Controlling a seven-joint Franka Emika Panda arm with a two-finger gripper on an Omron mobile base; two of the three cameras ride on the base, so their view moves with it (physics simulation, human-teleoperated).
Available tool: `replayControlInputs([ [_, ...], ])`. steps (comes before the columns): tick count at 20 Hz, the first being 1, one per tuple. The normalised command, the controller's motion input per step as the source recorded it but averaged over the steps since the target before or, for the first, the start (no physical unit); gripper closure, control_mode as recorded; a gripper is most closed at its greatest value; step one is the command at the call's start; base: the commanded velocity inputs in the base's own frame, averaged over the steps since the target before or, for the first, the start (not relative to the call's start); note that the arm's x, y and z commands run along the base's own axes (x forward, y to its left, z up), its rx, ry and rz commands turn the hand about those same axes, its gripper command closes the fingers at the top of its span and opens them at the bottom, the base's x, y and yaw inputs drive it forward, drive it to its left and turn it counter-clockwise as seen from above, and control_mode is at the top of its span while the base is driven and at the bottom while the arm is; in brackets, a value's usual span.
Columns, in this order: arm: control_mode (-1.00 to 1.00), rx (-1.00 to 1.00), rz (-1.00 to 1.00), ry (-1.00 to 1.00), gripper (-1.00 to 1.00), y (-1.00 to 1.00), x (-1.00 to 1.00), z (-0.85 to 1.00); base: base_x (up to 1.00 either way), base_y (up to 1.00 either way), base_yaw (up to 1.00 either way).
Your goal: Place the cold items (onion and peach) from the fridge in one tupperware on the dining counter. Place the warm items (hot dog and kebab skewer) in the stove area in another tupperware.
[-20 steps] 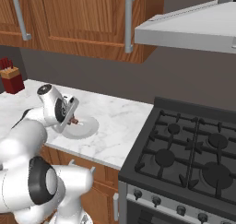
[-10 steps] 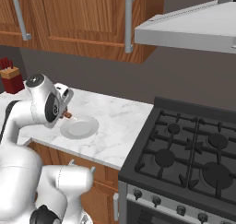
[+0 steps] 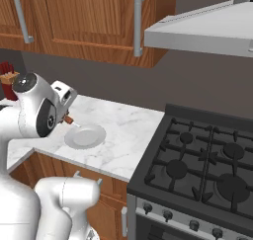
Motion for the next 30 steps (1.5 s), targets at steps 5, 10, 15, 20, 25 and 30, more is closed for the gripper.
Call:
replayControlInputs([
  [5, -1.0, 0.01, -0.15, -0.06, 1.0, -0.26, -0.65, 0.52, 0.0, 0.0, 0.0],
  [10, -1.0, 0.0, -0.11, 0.0, 1.0, -0.04, -0.71, 0.3, 0.0, 0.0, 0.0],
  [15, -1.0, -0.02, 0.0, -0.11, 1.0, -0.02, -0.61, 0.0, 0.0, 0.0, 0.0],
  [20, 1.0, 0.0, 0.0, 0.0, 1.0, 0.0, 0.0, 0.0, -0.55, -0.02, -0.13],
  [25, 1.0, 0.0, 0.0, 0.0, 1.0, 0.0, 0.0, 0.0, -0.89, -0.15, -0.32],
  [30, 1.0, 0.0, 0.0, 0.0, 1.0, 0.0, 0.0, 0.0, -0.92, -0.38, -0.3],
])
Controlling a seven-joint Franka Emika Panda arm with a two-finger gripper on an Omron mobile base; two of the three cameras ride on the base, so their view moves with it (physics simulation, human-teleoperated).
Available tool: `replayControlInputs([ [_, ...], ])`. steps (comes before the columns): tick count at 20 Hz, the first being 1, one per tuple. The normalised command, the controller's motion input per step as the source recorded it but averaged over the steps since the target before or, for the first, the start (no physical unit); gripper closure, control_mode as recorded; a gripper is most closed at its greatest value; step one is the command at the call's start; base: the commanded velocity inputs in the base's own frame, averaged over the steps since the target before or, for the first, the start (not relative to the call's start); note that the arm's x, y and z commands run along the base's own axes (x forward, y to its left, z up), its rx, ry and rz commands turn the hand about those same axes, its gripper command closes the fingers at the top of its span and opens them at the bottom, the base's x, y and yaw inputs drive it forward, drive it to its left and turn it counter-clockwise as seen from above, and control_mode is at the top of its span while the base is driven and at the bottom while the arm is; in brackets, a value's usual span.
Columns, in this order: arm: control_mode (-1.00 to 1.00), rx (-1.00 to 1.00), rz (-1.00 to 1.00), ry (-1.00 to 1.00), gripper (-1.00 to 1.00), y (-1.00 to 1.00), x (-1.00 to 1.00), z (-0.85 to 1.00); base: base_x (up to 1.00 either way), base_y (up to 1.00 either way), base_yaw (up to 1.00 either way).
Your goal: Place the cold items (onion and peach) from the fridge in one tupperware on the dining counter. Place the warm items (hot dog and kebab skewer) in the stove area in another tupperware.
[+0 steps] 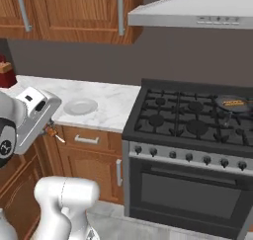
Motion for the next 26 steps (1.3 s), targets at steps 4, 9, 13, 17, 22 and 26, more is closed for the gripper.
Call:
replayControlInputs([
  [4, 1.0, 0.0, 0.0, 0.0, 1.0, 0.0, 0.0, 0.0, -0.89, -0.5, -0.19],
  [9, 1.0, 0.0, 0.0, 0.0, 1.0, 0.0, 0.0, 0.0, -0.97, -0.53, -0.11],
  [13, 1.0, 0.0, 0.0, 0.0, 1.0, 0.0, 0.0, 0.0, -1.0, -0.52, -0.08],
  [17, 1.0, 0.0, 0.0, 0.0, 1.0, 0.0, 0.0, 0.0, -1.0, -0.43, -0.06],
  [22, 1.0, 0.0, 0.0, 0.0, 1.0, 0.0, 0.0, 0.0, -1.0, -0.4, -0.03],
  [26, 1.0, 0.0, 0.0, 0.0, 1.0, 0.0, 0.0, 0.0, -1.0, -0.36, -0.01],
])
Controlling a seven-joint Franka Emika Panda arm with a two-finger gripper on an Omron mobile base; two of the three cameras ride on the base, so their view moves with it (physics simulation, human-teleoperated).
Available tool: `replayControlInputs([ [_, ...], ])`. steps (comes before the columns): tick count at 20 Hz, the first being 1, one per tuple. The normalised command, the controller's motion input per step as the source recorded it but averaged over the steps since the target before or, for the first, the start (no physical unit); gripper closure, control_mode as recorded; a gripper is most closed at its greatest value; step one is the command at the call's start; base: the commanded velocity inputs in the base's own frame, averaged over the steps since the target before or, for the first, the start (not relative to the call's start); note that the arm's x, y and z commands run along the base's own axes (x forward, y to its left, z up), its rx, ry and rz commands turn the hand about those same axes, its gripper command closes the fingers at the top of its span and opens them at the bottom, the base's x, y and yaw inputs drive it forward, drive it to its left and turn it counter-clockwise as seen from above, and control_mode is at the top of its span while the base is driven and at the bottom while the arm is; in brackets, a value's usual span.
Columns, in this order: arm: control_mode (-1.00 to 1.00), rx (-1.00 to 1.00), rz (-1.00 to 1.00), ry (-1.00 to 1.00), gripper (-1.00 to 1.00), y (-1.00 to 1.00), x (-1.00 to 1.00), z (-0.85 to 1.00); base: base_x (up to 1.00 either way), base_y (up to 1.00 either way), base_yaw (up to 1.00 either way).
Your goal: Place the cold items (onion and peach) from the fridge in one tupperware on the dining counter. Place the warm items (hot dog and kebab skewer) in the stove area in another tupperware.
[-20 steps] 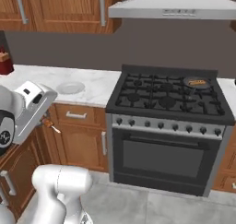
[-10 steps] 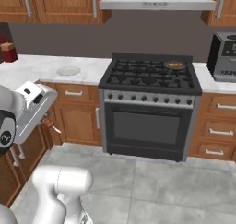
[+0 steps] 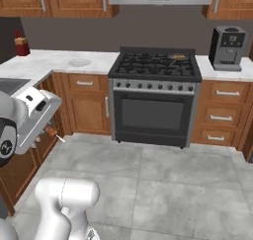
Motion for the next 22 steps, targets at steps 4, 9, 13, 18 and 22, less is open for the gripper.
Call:
replayControlInputs([
  [4, 1.0, 0.0, 0.0, 0.0, 1.0, 0.0, 0.0, 0.0, -1.0, -0.36, 0.0],
  [9, 1.0, 0.0, 0.0, 0.0, 1.0, 0.0, 0.0, 0.0, -1.0, -0.4, 0.0],
  [13, 1.0, 0.0, 0.0, 0.0, 1.0, 0.0, 0.0, 0.0, -0.99, -0.39, -0.01],
  [18, 1.0, 0.0, 0.0, 0.0, 1.0, 0.0, 0.0, 0.0, -0.99, -0.39, -0.01],
  [22, 1.0, 0.0, 0.0, 0.0, 1.0, 0.0, 0.0, 0.0, -1.0, -0.44, -0.04],
])
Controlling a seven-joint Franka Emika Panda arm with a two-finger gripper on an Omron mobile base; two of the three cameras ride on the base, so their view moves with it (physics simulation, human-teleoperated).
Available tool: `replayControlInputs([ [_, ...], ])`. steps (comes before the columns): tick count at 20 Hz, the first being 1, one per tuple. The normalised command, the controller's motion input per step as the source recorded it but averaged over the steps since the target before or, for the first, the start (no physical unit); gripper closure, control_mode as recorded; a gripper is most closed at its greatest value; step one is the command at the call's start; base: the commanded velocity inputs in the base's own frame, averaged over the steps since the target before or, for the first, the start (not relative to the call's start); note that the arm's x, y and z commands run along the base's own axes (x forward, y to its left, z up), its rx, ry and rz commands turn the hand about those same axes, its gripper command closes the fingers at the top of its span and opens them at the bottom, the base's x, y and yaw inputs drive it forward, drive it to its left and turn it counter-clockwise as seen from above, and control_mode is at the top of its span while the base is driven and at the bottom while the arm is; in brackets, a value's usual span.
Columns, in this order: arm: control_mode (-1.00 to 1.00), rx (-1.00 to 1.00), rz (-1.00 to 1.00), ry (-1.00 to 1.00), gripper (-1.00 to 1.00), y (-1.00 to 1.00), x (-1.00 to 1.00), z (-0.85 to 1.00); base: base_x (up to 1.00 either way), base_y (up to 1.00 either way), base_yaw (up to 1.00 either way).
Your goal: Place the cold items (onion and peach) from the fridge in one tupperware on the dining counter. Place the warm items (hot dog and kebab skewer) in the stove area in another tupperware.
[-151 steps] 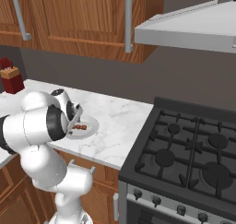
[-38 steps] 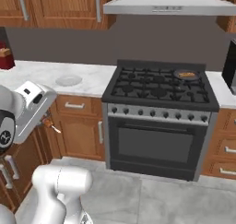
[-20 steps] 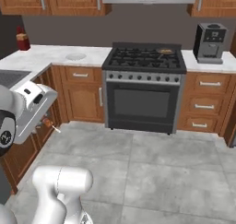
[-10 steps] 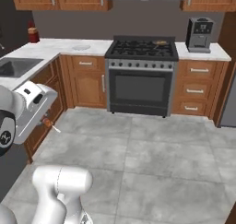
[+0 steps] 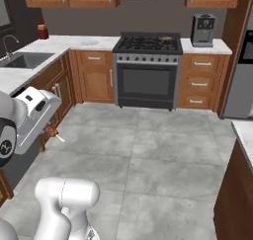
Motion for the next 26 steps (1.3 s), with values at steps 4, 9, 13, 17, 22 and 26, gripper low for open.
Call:
replayControlInputs([
  [4, 1.0, 0.0, 0.0, 0.0, 1.0, 0.0, 0.0, 0.0, -1.0, -0.52, -0.08],
  [9, 1.0, 0.0, 0.0, 0.0, 1.0, 0.0, 0.0, 0.0, -1.0, -0.54, -0.12],
  [13, 1.0, 0.0, 0.0, 0.0, 1.0, 0.0, 0.0, 0.0, -0.94, -0.56, -0.19],
  [17, 1.0, 0.0, 0.0, 0.0, 1.0, 0.0, 0.0, 0.0, -0.56, -0.8, -0.34],
  [22, 1.0, 0.0, 0.0, 0.0, 1.0, 0.0, 0.0, 0.0, -0.06, -0.99, -0.36],
  [26, 1.0, 0.0, 0.0, 0.0, 1.0, 0.0, 0.0, 0.0, 0.07, -1.0, -0.26],
])
